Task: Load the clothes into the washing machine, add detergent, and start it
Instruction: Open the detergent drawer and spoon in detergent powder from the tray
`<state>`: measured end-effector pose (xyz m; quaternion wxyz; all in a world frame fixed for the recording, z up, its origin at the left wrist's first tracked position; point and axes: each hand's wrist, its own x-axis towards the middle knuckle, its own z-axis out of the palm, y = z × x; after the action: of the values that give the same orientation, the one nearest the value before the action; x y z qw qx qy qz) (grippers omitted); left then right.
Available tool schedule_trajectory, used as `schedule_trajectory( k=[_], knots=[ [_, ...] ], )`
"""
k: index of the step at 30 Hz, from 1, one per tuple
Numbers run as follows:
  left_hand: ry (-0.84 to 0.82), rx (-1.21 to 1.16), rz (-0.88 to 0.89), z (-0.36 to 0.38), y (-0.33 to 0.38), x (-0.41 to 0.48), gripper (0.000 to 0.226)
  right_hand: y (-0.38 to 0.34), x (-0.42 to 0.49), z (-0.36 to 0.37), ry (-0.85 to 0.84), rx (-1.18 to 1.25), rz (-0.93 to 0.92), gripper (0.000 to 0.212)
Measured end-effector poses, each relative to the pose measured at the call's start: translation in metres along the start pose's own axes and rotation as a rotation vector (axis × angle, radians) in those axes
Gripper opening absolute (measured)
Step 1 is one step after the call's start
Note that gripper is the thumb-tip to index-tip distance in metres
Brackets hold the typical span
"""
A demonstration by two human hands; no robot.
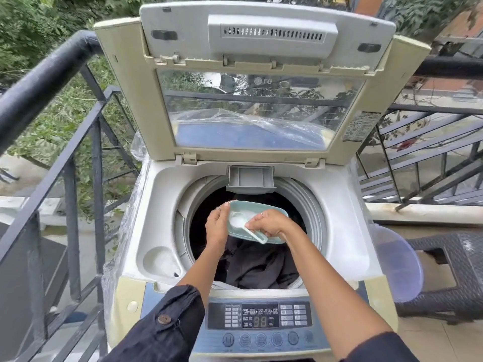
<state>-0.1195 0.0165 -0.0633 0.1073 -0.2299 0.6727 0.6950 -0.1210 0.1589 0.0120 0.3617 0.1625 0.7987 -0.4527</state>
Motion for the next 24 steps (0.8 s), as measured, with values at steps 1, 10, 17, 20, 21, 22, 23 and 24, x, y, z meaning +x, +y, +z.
schedule_trajectory(
  k=[1,10,17,20,21,22,23,24],
  knots=[
    [0.011,-0.015,-0.005,-0.001,-0.001,0.002,0.038,-0.001,0.000,-0.003,0.012,0.027,-0.008,0.010],
    [0.045,-0.058,-0.019,-0.003,0.005,0.010,0.031,-0.015,0.002,-0.038,0.199,0.174,-0.083,0.022],
    [0.007,-0.055,-0.032,-0.003,0.010,0.015,0.029,-0.038,0.021,-0.048,0.483,0.196,-0.072,0.018],
    [0.004,-0.063,-0.041,-0.005,0.014,0.016,0.028,-0.045,0.024,-0.044,0.567,0.126,-0.066,0.010],
    [0.004,-0.068,-0.039,-0.006,0.015,0.016,0.027,-0.046,0.025,-0.043,0.594,0.108,-0.071,0.011],
    [0.004,-0.072,-0.039,-0.007,0.015,0.017,0.027,-0.048,0.024,-0.042,0.614,0.079,-0.073,0.012],
    [0.007,-0.074,-0.040,-0.008,0.015,0.017,0.026,-0.050,0.024,-0.041,0.631,0.043,-0.072,0.012],
    [0.008,-0.071,-0.038,-0.009,0.015,0.018,0.025,-0.052,0.023,-0.039,0.648,0.000,-0.077,0.012]
  ],
)
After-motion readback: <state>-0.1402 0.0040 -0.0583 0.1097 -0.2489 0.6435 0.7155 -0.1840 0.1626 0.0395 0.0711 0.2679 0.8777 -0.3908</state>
